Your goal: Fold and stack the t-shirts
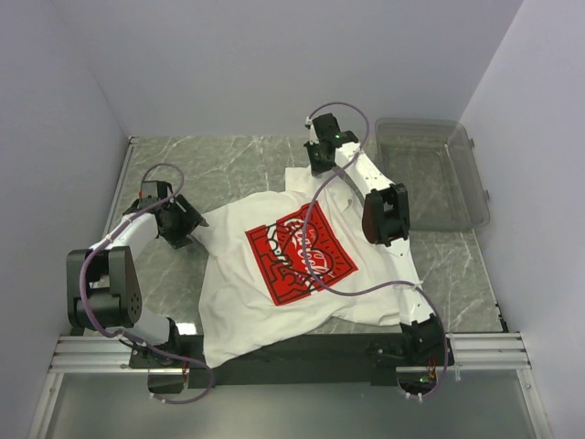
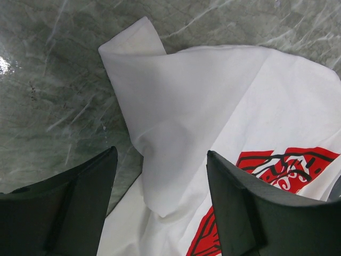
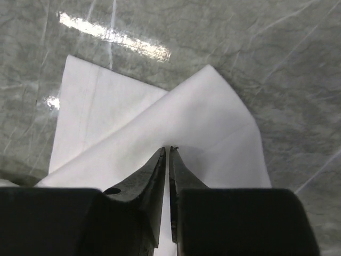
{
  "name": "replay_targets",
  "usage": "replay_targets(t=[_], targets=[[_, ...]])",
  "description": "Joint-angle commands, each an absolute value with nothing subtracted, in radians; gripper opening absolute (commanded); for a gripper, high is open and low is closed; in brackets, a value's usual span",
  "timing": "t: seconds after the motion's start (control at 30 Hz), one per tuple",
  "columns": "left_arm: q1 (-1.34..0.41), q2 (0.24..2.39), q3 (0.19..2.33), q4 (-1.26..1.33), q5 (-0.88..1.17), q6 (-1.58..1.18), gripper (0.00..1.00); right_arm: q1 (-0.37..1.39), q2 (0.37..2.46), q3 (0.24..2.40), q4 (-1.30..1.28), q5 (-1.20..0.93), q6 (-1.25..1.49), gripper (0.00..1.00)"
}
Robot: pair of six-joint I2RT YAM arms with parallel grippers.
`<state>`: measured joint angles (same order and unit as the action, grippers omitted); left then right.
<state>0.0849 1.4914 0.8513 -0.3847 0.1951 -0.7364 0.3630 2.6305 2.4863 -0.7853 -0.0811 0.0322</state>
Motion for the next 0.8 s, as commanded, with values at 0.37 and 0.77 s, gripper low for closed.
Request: replay_targets(t=[0.37, 0.77], targets=[[0.124, 1.425, 0.813, -0.387, 0.206, -0.68, 0.72, 0.284, 2.297, 2.217, -0.701, -0.351, 0.02, 0.0], [0.126, 1.35, 0.755, -0.373, 0.244, -0.647, 0.75, 0.287, 2.448, 2.309, -0.779, -0.23, 0.081, 0.69]])
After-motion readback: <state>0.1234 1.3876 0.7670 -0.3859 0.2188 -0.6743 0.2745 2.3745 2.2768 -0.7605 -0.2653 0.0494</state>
